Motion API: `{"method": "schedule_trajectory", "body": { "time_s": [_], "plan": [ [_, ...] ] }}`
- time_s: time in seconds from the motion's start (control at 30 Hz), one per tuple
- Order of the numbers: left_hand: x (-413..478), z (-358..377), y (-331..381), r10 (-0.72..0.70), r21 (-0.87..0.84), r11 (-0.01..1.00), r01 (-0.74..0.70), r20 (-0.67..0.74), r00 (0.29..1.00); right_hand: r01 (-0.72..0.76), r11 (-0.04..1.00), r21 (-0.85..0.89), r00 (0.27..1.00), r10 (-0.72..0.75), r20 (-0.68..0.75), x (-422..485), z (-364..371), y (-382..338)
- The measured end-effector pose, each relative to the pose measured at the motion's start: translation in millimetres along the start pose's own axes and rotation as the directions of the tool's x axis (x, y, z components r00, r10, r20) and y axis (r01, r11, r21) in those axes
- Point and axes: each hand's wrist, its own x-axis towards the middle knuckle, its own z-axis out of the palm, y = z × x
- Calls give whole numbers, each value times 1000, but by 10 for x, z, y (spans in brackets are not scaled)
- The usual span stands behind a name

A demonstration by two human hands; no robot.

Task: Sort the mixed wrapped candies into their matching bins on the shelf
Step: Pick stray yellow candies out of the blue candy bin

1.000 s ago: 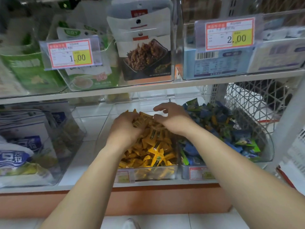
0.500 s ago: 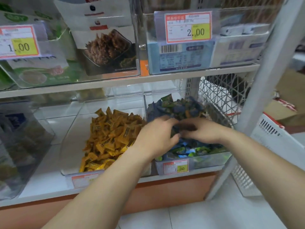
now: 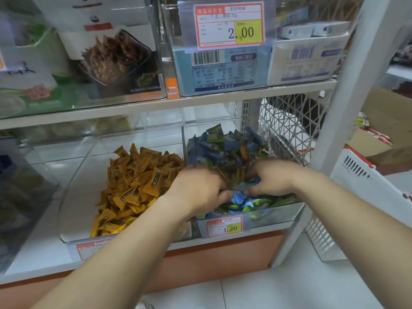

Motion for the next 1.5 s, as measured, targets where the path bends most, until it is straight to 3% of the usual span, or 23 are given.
{"method": "schedule_trajectory", "body": {
  "time_s": [0.13, 0.17, 0.3, 0.47, 0.6, 1.0, 1.17, 1.23, 1.4, 1.5],
  "plan": [
    [-49, -19, 54, -7, -15, 1000, 7, -18, 1000, 127, 919, 372, 950, -5, -312, 93, -53, -131],
    [-56, -27, 67, -8, -15, 1000, 7, -18, 1000, 133, 895, 426, 943, 19, -333, 133, -65, -175],
    [-88, -74, 84, -4, -28, 1000, 4, -11, 1000, 59, 941, 334, 988, -8, -153, 319, 3, -247],
    [-118, -71, 67, 36, -41, 999, -35, 21, 999, 38, 938, 345, 998, -19, -56, 444, 29, -348],
    [-160, -25, 47, 59, -37, 997, -61, -38, 998, 47, 952, 304, 999, -51, 5, 619, 34, -459],
    [-171, 53, 51, 58, -45, 997, -61, -66, 996, 56, 876, 480, 998, -54, -19, 834, 3, -541],
    [-161, 68, 77, 54, -41, 998, -57, -68, 996, -57, 941, 333, 993, 87, -76, 1017, 170, -692],
    [-179, 83, 57, 60, -56, 996, -65, -89, 994, -60, 934, 351, 986, 111, -126, 1005, 185, -656],
    [-201, 95, 47, 70, -80, 994, -80, -124, 990, 64, 939, 338, 993, -26, -117, 898, 156, -667],
    [-216, 88, 48, 73, -96, 992, -87, -138, 988, 45, 918, 394, 983, 29, -181, 858, 212, -608]
  ]
}}
